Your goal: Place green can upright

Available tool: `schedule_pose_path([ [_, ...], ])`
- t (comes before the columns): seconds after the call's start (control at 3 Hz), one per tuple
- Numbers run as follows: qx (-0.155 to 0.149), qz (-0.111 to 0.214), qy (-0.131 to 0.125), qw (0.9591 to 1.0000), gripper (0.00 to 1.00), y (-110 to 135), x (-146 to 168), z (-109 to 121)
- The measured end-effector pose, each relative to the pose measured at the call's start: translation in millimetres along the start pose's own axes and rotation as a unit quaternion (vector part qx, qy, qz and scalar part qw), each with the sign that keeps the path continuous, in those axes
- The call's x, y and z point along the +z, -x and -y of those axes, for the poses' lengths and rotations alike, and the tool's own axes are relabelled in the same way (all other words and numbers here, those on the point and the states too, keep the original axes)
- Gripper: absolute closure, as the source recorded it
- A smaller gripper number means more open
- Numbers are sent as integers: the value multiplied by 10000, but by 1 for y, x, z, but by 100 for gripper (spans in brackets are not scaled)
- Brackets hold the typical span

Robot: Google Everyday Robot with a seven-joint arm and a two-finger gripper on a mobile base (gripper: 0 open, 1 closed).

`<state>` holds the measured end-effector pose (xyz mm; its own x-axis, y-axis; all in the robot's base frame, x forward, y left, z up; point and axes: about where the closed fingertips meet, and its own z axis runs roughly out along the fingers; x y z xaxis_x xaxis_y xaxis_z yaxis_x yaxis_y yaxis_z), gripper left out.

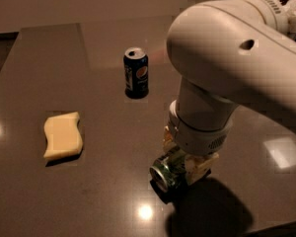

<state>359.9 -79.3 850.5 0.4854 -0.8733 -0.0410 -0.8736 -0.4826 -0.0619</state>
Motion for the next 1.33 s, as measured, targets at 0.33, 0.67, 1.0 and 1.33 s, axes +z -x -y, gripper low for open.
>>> schedule_pose_path([
  [0.33, 364, 214, -70, 9991, 71, -6, -13, 8],
  [0.67, 1020, 792, -326, 9911, 95, -19, -45, 27],
  [1.0, 1707, 1593, -742, 9695, 100, -33, -80, 54],
  [1.33, 2582, 2858, -1295, 9137, 100, -34, -98, 78],
])
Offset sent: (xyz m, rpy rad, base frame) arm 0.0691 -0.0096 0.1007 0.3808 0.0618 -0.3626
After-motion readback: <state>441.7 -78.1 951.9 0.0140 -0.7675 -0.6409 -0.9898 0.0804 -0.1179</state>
